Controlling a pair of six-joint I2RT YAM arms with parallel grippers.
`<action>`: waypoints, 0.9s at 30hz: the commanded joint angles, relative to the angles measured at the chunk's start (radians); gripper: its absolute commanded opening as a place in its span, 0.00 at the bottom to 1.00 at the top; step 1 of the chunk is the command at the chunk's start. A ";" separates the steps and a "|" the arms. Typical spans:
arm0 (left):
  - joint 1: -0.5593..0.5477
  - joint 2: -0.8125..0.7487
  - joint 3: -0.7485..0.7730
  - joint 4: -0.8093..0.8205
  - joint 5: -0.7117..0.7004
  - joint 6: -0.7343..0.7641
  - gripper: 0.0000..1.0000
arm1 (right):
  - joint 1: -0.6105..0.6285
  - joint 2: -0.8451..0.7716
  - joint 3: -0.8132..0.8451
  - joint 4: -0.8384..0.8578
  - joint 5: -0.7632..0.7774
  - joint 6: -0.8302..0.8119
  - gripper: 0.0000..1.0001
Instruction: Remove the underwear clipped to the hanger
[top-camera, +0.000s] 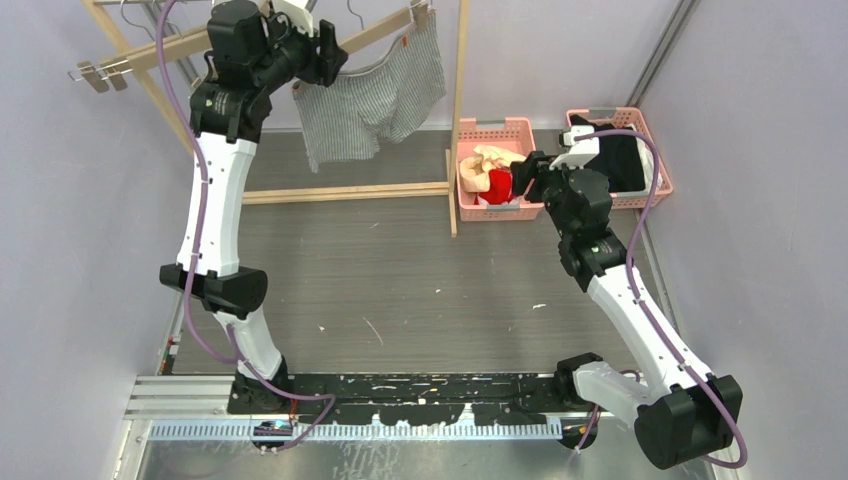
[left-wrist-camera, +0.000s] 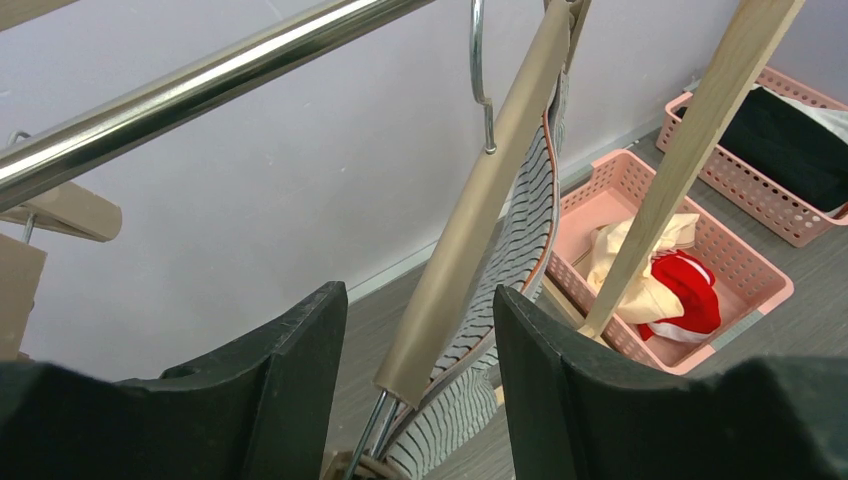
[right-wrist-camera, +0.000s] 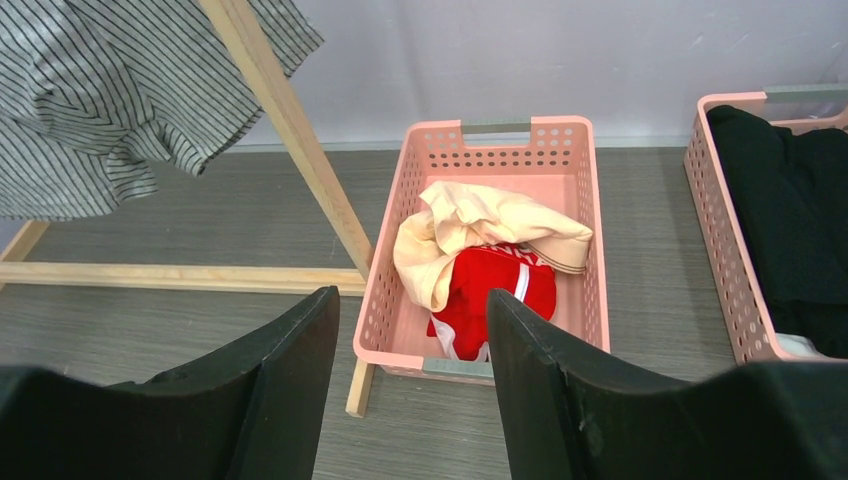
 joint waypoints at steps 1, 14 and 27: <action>-0.018 0.018 0.025 0.081 -0.065 0.035 0.58 | 0.009 -0.020 0.003 0.027 -0.018 -0.014 0.61; -0.021 0.057 0.027 0.078 -0.089 0.039 0.27 | 0.025 -0.009 0.001 0.039 -0.012 -0.021 0.56; -0.025 0.043 0.008 0.135 -0.081 0.027 0.04 | 0.043 0.018 -0.016 0.043 -0.014 -0.017 0.56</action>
